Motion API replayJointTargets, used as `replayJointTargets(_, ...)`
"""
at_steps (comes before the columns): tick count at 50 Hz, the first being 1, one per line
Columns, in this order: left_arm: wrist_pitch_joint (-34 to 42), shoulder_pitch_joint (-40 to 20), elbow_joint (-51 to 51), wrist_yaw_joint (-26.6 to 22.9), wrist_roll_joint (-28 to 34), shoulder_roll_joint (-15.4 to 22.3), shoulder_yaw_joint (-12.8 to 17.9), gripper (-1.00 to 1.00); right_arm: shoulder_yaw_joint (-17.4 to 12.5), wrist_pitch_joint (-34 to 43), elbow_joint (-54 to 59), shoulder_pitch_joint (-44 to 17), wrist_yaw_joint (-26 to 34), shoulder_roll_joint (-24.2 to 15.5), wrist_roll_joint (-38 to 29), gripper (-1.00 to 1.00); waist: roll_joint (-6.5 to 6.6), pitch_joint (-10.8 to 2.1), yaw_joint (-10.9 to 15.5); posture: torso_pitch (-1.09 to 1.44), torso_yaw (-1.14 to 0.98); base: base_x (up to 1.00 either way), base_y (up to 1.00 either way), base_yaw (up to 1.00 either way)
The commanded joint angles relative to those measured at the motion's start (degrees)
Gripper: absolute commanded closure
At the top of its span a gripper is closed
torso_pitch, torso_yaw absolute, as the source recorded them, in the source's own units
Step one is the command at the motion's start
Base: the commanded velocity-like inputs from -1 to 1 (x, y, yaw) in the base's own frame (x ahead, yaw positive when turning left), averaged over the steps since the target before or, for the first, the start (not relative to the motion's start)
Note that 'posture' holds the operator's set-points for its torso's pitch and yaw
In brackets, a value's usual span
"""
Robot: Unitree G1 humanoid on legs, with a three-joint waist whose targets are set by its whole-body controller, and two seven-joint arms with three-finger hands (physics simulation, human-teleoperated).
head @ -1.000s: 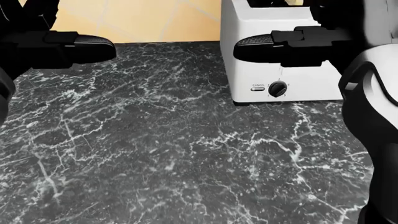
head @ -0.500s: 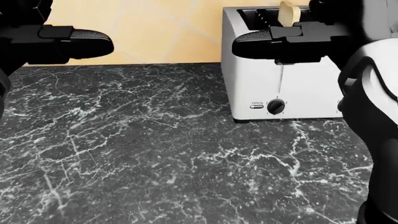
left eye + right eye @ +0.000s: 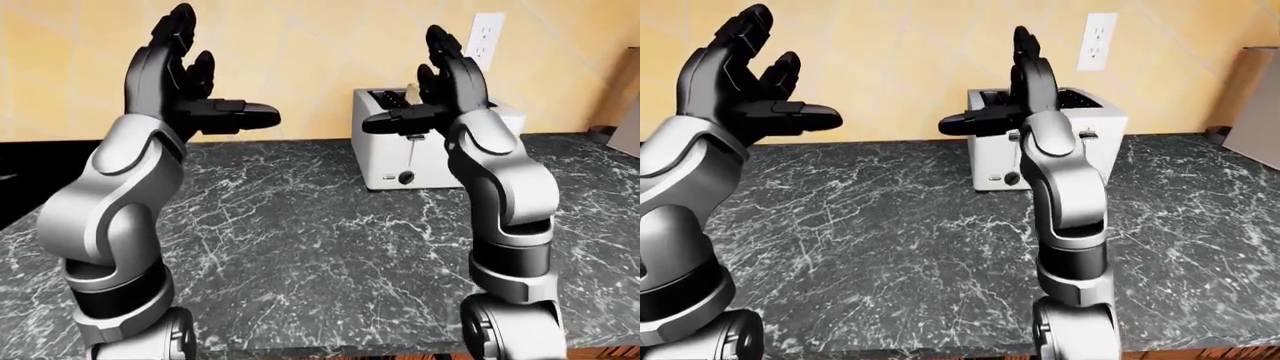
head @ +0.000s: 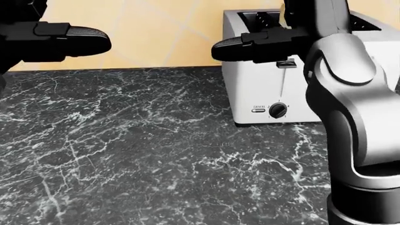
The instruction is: Push down the lever of the toaster to turn it on.
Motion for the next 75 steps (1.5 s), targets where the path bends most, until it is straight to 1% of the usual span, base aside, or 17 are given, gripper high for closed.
replayJointTargets(1,-1.74,-1.82,-0.96,0.07,0.06,0.61,0.52,-1.0,-0.29,-2.43,-1.11,-1.63,0.42,-0.2,-0.91,-1.0,0.13,-0.71,-0.01,-0.39,0.0,0.0,0.0,0.0)
replayJointTargets(6,-1.62,-1.88,-0.98,0.22,-0.03,0.67,0.53,-1.0,-0.08,-3.62,-0.41,-0.35,1.14,0.38,-2.22,-1.0,0.19,-0.72,0.01,-0.39,0.0,0.0,0.0,0.0)
replayJointTargets(23,-1.9,-1.91,-0.75,0.46,-0.45,1.0,0.71,-1.0,-0.13,-2.2,-3.87,5.1,2.84,1.19,-5.11,-1.0,0.11,-0.75,0.04,-0.39,0.0,0.0,0.0,0.0)
replayJointTargets(33,-1.74,-1.95,-0.73,0.55,-0.64,1.13,0.8,-1.0,0.07,1.11,-5.65,6.68,4.94,0.81,-6.72,-1.0,0.1,-0.77,0.06,-0.39,0.0,0.0,0.0,0.0)
replayJointTargets(41,-1.68,-1.81,-0.93,0.59,-0.57,0.98,0.69,-1.0,0.12,0.86,-4.16,7.42,5.75,1.47,-7.99,-1.0,0.12,-0.91,0.04,-0.39,0.0,0.0,0.0,0.0)
replayJointTargets(48,-1.81,-1.75,-0.9,0.6,-0.55,1.05,0.66,-1.0,0.33,-4.27,1.37,7.82,5.62,2.58,-8.14,-1.0,0.26,-0.98,-0.02,-0.39,0.0,0.0,0.0,0.0)
replayJointTargets(57,-1.39,-2.01,-1.17,0.8,-0.93,1.19,0.91,-1.0,0.5,-10.5,8.39,7.31,4.72,2.96,-8.3,-1.0,0.39,-1.08,-0.03,-0.39,0.0,0.0,0.0,0.0)
replayJointTargets(63,-1.81,-2.07,-0.79,0.8,-0.78,1.13,0.59,-1.0,-0.24,-15.59,14.9,6.02,4.29,2.62,-7.5,-1.0,0.47,-1.07,-0.23,-0.39,0.0,0.0,0.0,0.0)
replayJointTargets(72,-1.36,-2.15,-1.24,0.99,-1.13,1.26,0.93,-1.0,-0.61,-19.31,22.02,2.91,3.45,1.48,-6.58,-1.0,0.5,-0.72,-0.31,-0.39,0.0,0.0,0.0,0.0)
replayJointTargets(75,-1.56,-2.08,-1.1,0.95,-1.16,1.35,0.95,-1.0,-0.39,-19.55,22.64,2.55,3.26,1.45,-6.4,-1.0,0.48,-0.6,-0.26,-0.39,0.0,0.0,0.0,0.0)
